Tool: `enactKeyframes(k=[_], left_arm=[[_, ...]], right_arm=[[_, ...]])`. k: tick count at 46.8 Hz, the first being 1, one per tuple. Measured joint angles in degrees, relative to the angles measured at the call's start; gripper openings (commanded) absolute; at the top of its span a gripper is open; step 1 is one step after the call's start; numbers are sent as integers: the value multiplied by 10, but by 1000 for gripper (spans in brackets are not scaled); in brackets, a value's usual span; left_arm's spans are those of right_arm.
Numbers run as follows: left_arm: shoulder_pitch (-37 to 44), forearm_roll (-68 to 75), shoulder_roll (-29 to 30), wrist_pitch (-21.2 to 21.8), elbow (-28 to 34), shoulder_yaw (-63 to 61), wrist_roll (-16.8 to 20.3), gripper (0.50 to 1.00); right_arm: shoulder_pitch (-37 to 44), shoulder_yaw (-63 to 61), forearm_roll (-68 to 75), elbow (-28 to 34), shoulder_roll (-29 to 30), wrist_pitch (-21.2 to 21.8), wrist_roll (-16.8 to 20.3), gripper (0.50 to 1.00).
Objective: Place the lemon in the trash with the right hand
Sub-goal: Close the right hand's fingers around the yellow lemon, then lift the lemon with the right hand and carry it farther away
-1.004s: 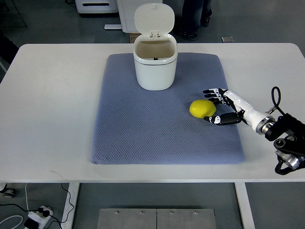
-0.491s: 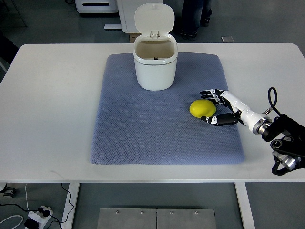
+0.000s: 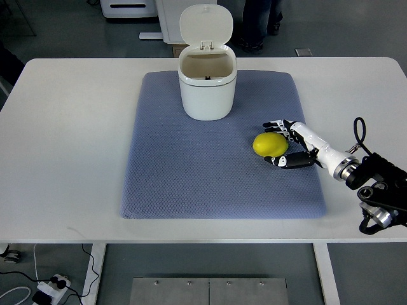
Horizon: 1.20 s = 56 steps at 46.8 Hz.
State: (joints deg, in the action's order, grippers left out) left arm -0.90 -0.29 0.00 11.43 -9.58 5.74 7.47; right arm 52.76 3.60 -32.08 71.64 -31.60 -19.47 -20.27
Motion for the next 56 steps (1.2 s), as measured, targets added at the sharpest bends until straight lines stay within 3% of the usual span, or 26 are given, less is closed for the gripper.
enactKeyframes(k=[7, 14, 36, 56], left_arm=[[0, 0, 0, 0, 0, 0, 0, 1000], [0, 0, 0, 0, 0, 0, 0, 1000], [0, 0, 0, 0, 0, 0, 0, 1000], [0, 0, 0, 0, 0, 0, 0, 1000]], right_arm=[[13, 21, 0, 0, 2, -13, 0, 648], [32, 58, 3, -1, 4, -40, 1, 573], [45, 61, 11, 1, 8, -52, 1, 571], [82, 56, 37, 4, -31, -45, 0, 571]])
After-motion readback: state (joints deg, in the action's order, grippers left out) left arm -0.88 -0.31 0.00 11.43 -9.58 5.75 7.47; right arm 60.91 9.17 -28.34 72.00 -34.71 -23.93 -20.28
